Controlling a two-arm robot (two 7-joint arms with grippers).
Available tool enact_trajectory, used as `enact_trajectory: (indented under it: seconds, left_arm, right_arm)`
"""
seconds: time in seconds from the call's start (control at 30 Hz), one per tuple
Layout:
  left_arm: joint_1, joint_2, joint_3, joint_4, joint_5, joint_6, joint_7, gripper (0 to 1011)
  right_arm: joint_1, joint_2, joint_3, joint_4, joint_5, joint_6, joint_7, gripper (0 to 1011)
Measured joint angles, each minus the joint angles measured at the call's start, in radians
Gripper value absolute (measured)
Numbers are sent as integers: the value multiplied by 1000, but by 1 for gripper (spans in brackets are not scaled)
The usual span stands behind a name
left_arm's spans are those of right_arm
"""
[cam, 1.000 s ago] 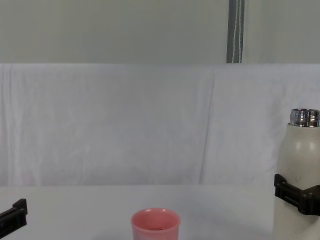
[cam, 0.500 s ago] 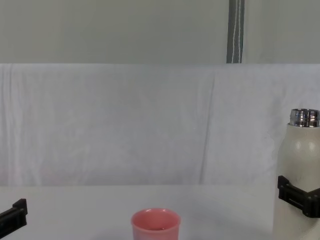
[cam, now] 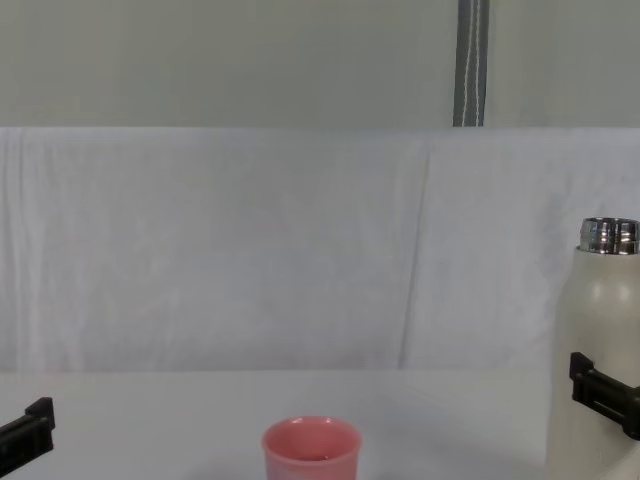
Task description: Grasp the thermos with one hand and pour water into the cup lid.
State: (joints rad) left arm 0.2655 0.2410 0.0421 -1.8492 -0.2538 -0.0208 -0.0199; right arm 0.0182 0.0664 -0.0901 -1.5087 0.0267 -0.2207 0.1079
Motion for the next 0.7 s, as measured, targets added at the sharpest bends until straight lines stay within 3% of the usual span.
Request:
enact_trajectory:
  seconds: [0.7]
  left_arm:
    - [0,0,0,0,0,0,0,1001]
  right_arm:
    - [-176,59,-20,-187,-1,31,43,1002]
